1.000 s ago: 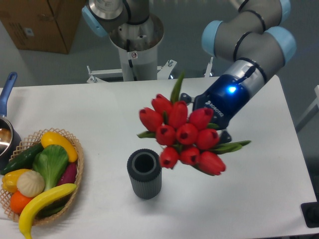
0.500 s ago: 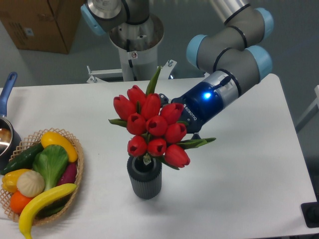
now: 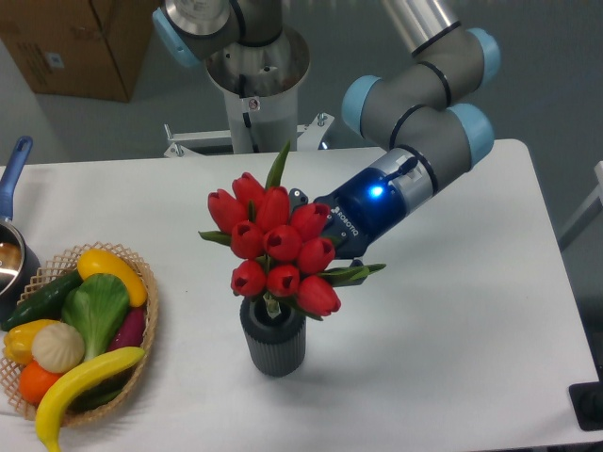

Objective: Insert the flowers into the vase
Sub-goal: 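Lower the tulip stems into the grey vase opening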

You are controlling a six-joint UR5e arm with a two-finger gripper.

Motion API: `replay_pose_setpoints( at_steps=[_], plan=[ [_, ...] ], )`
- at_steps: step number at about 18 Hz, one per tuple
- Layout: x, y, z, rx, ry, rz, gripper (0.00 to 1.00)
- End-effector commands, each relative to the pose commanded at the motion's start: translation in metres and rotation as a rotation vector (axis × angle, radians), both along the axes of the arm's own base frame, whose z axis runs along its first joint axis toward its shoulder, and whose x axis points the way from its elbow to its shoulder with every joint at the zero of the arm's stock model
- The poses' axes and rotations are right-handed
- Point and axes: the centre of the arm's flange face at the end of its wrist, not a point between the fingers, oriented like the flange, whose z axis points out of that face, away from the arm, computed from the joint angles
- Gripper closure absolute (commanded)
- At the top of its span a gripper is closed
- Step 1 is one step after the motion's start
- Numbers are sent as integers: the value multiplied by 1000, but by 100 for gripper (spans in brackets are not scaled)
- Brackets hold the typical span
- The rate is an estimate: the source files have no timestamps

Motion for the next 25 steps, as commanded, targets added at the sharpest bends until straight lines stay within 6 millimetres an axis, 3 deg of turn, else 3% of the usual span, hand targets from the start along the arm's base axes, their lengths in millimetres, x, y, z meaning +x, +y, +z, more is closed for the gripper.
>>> replay_pose_setpoints(
  at_steps=[8, 9, 11, 12, 14, 17, 21, 25],
  plan=[
    [10, -5, -53, -3, 8, -2, 67],
    [9, -6, -59, -3, 8, -1, 60],
    [7, -6, -66, -8, 2, 2, 26],
    [7, -9, -70, -12, -6, 6, 22],
    [3, -16, -73, -16, -11, 19, 2],
    [-7, -30, -77, -43, 2, 50, 0],
    [-12, -47, -61, -78, 47, 84, 0],
    [-11, -52, -58, -137, 85, 93, 0]
  ],
)
